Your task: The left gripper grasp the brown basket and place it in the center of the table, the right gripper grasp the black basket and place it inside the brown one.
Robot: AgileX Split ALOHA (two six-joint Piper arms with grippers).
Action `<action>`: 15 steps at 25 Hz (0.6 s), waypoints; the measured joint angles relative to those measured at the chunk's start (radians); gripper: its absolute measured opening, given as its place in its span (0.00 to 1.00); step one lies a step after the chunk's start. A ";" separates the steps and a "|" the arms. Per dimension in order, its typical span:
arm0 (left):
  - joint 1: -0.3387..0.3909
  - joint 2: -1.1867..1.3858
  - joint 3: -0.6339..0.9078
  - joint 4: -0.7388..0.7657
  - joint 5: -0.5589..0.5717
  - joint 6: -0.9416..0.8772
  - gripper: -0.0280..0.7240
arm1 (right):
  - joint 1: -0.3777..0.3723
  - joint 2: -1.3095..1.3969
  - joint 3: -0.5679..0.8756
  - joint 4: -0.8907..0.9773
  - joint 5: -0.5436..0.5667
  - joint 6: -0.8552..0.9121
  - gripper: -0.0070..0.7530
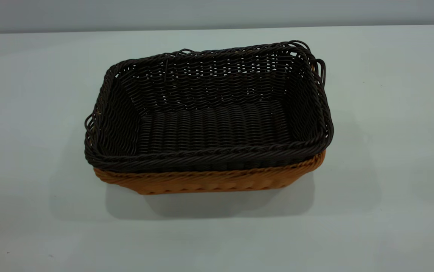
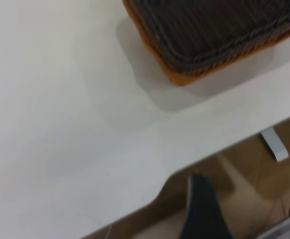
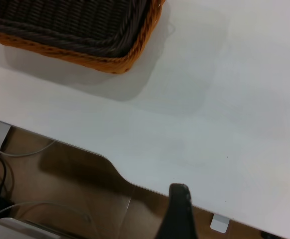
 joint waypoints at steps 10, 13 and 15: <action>0.047 -0.028 0.000 -0.003 0.000 0.000 0.62 | -0.192 -0.199 0.000 0.003 0.000 0.000 0.72; 0.150 -0.028 0.000 -0.004 0.000 0.001 0.62 | -0.194 -0.308 0.000 0.003 0.005 0.000 0.72; 0.218 -0.028 0.000 -0.004 0.000 0.000 0.62 | -0.194 -0.320 0.000 0.003 0.011 0.000 0.72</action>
